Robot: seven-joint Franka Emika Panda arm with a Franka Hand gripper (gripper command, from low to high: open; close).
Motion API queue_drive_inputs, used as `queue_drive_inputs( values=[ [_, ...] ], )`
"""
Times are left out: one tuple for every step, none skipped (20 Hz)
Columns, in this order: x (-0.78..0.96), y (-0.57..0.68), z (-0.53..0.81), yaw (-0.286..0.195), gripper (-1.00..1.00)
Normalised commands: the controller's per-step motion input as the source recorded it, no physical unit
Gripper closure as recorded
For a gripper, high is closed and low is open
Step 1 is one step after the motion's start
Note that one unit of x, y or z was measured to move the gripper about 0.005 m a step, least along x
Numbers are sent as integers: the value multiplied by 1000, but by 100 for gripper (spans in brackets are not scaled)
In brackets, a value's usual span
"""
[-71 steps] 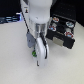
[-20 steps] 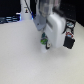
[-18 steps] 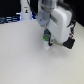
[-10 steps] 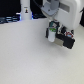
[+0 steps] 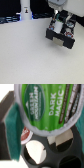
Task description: Open the kcup holder, insert the kcup into the holder, and close the kcup holder
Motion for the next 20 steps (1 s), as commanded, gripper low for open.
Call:
queue_drive_inputs(
  values=[
    [263,137,380,0,100],
    [289,143,431,0,100],
    [220,243,420,0,100],
    [140,323,383,0,100],
    [111,460,411,0,100],
    [91,509,326,11,100],
    [60,486,277,13,100],
    [29,549,266,18,100],
    [31,520,171,30,100],
    [6,543,186,30,100],
    [0,517,166,34,100],
    [-66,197,29,23,100],
    [-421,394,22,119,100],
    [-371,397,40,118,100],
    [-385,385,-12,116,100],
    [-354,397,16,116,100],
    [-309,423,151,120,100],
    [-333,423,126,125,100],
    [-323,386,80,132,100],
    [-311,359,56,132,100]
  ],
)
